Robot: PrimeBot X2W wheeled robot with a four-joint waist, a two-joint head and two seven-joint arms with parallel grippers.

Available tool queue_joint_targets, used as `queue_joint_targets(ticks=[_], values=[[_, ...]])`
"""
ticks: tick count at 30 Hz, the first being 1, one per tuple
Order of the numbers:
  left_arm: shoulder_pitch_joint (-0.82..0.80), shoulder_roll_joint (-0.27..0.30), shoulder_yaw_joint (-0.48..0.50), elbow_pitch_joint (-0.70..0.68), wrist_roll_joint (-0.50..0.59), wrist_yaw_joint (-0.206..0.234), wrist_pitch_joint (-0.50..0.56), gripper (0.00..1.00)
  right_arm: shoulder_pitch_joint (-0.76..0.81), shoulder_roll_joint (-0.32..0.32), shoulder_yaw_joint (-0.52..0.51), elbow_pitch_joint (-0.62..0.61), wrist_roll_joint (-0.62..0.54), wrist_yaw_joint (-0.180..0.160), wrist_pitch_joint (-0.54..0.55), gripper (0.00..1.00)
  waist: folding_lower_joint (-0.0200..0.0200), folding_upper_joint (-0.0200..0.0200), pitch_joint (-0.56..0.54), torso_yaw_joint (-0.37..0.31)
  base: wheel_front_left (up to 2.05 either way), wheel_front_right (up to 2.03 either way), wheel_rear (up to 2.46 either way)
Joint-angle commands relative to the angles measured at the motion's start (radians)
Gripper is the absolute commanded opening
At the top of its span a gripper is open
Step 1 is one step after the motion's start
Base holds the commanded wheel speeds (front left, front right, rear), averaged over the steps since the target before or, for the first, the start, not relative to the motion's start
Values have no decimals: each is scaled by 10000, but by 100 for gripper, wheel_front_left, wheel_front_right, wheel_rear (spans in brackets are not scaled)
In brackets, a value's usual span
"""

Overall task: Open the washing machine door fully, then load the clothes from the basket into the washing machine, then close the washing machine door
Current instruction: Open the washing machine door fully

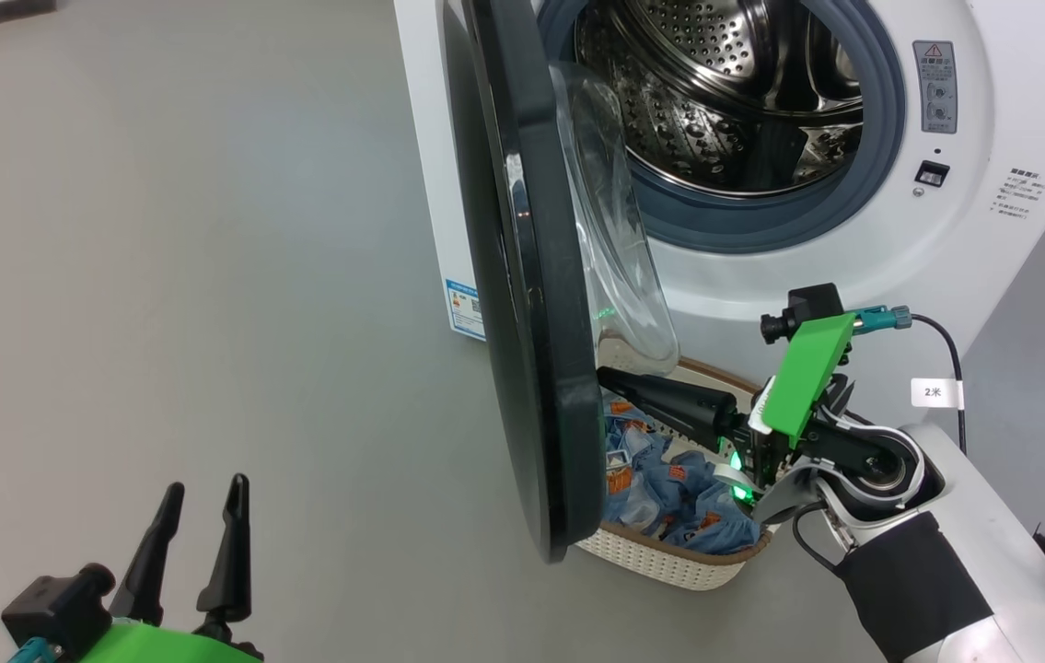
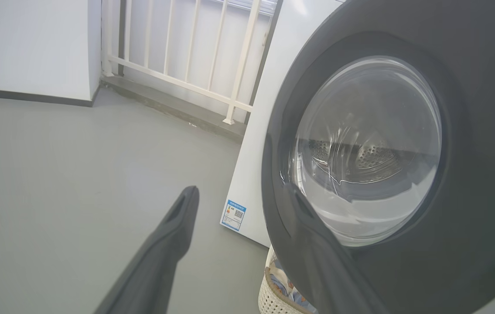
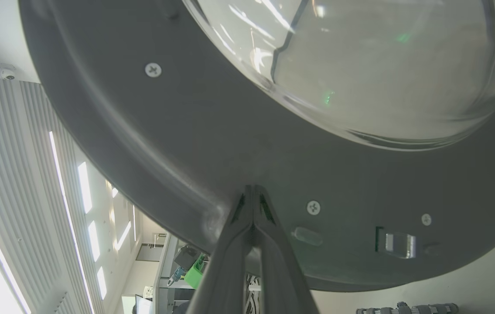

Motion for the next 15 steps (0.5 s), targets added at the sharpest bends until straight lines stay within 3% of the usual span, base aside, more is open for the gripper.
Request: queue_joint_targets(ticks=[1, 13, 14, 15], values=[[-189, 241, 366, -167, 164, -21, -65, 100, 22, 248, 169, -283, 96, 60, 103, 0, 0, 0, -28, -21, 0, 0, 0], [-5, 152, 553, -247, 334, -21, -65, 100, 169, 140, -137, -507, 44, 60, -2, 0, 0, 0, -231, -533, 0, 0, 0], [11, 137, 564, -256, 348, -21, -65, 100, 178, 126, -176, -553, 26, 60, -44, 10, 0, 0, -253, -612, 0, 0, 0], [37, 114, 567, -274, 374, -21, -65, 100, 206, 117, -252, -631, 0, 60, -132, 39, 0, 0, -303, -783, 0, 0, 0]])
